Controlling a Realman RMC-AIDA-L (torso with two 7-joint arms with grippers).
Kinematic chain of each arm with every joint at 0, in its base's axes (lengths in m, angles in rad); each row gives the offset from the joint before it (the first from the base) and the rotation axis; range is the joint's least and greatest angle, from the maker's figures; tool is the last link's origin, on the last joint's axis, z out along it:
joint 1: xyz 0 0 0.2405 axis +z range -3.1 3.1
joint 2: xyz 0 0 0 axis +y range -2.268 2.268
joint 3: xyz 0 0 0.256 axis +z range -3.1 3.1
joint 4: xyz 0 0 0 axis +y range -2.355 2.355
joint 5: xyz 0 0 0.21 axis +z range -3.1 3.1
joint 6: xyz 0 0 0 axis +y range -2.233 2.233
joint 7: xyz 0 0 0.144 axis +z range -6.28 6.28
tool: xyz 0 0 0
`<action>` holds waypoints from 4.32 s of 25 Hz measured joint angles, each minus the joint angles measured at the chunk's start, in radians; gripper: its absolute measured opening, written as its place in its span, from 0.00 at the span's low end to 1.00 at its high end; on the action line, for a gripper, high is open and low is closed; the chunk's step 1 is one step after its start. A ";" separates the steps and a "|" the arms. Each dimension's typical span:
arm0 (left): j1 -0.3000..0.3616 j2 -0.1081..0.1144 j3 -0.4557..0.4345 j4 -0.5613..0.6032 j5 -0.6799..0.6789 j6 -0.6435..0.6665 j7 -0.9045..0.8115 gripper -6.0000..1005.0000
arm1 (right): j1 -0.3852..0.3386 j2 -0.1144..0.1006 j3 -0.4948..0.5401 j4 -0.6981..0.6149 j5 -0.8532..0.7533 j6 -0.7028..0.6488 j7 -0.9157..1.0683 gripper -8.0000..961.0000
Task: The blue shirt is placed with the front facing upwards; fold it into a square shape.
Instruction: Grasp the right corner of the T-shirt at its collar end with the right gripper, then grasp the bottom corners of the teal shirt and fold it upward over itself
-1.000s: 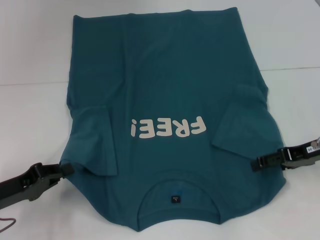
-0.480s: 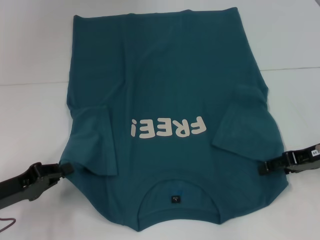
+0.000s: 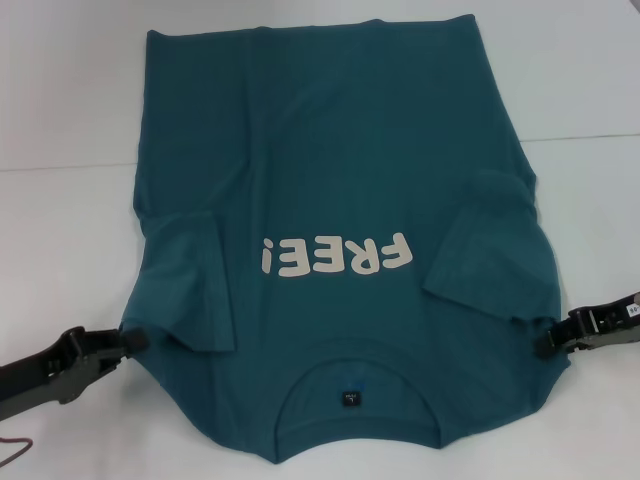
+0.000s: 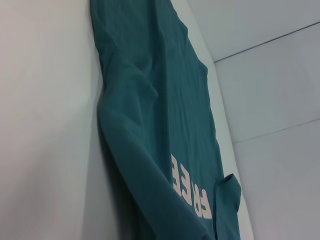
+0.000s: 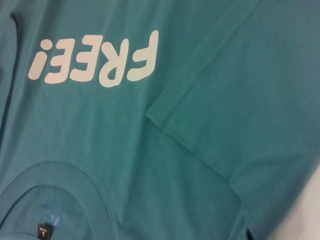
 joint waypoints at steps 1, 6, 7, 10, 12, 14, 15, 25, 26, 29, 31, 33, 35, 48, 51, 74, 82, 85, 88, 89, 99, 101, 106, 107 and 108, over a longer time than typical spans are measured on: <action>0.000 0.000 0.002 0.000 0.002 0.002 0.000 0.04 | 0.000 -0.002 0.001 0.000 0.000 -0.003 0.000 0.38; 0.000 0.001 0.007 0.000 0.006 0.010 0.010 0.04 | -0.001 -0.007 0.001 -0.001 -0.001 -0.013 -0.006 0.20; 0.000 0.001 0.008 0.000 0.006 0.010 0.014 0.04 | 0.000 -0.008 0.001 -0.002 -0.001 -0.020 -0.010 0.19; 0.001 0.000 0.019 0.003 0.009 0.014 0.021 0.04 | 0.000 -0.011 0.004 -0.013 0.001 -0.038 -0.014 0.14; 0.001 0.003 0.029 0.007 0.011 0.022 0.019 0.04 | -0.003 -0.011 0.006 -0.029 0.003 -0.053 -0.015 0.11; 0.001 0.004 0.032 0.008 0.011 0.024 0.017 0.04 | -0.007 -0.011 0.010 -0.045 0.004 -0.071 -0.016 0.07; 0.001 0.005 0.032 0.010 0.011 0.027 0.016 0.04 | -0.008 -0.011 0.011 -0.050 0.004 -0.082 -0.016 0.06; 0.002 0.012 0.036 0.076 0.169 0.142 -0.015 0.04 | -0.022 -0.029 0.004 -0.074 -0.003 -0.218 -0.052 0.05; 0.007 0.012 0.036 0.085 0.180 0.161 -0.016 0.04 | -0.032 -0.032 0.004 -0.090 -0.003 -0.264 -0.071 0.05; 0.031 0.010 0.036 0.119 0.201 0.238 -0.015 0.04 | -0.047 -0.032 0.004 -0.115 -0.003 -0.319 -0.091 0.05; 0.048 0.007 0.036 0.150 0.216 0.292 -0.012 0.04 | -0.064 -0.033 0.004 -0.142 -0.006 -0.367 -0.110 0.05; 0.067 0.004 0.038 0.174 0.238 0.342 -0.009 0.04 | -0.082 -0.034 0.003 -0.162 -0.017 -0.407 -0.130 0.05; 0.083 0.001 0.041 0.192 0.264 0.391 -0.002 0.04 | -0.098 -0.034 0.003 -0.173 -0.042 -0.440 -0.154 0.06; 0.128 -0.017 0.038 0.212 0.339 0.495 0.052 0.04 | -0.152 0.012 0.024 -0.161 -0.108 -0.516 -0.304 0.07; 0.093 -0.012 0.027 0.188 0.312 0.485 0.044 0.04 | -0.151 0.012 0.044 -0.156 -0.023 -0.523 -0.322 0.07; -0.341 0.055 0.052 -0.030 0.179 -0.327 -0.124 0.04 | -0.012 -0.014 0.137 0.021 0.227 0.246 -0.091 0.09; -0.365 0.043 0.149 -0.032 0.172 -0.434 -0.122 0.04 | 0.068 0.010 0.014 0.089 0.140 0.435 -0.079 0.09; -0.375 0.047 0.150 -0.029 0.172 -0.435 -0.111 0.04 | 0.095 0.018 0.011 0.090 0.101 0.477 -0.062 0.09; -0.389 0.055 0.151 -0.029 0.174 -0.435 -0.102 0.04 | 0.123 0.023 0.007 0.086 0.075 0.499 -0.055 0.10; -0.391 0.056 0.151 -0.029 0.175 -0.435 -0.102 0.04 | 0.132 0.025 0.005 0.083 0.067 0.503 -0.055 0.10; -0.449 0.072 0.182 -0.028 0.176 -0.453 -0.097 0.04 | 0.180 0.014 0.003 0.077 0.044 0.553 -0.041 0.10; -0.460 0.073 0.189 -0.028 0.175 -0.463 -0.096 0.04 | 0.185 0.013 0.005 0.077 0.045 0.560 -0.040 0.11; -0.485 0.077 0.210 -0.024 0.174 -0.492 -0.094 0.04 | 0.205 0.005 0.004 0.077 0.044 0.578 -0.029 0.11; -0.488 0.077 0.214 -0.022 0.172 -0.499 -0.090 0.04 | 0.207 0.003 0.004 0.077 0.044 0.580 -0.029 0.11; -0.491 0.077 0.216 -0.019 0.170 -0.507 -0.085 0.04 | 0.209 0.002 0.004 0.077 0.043 0.582 -0.029 0.11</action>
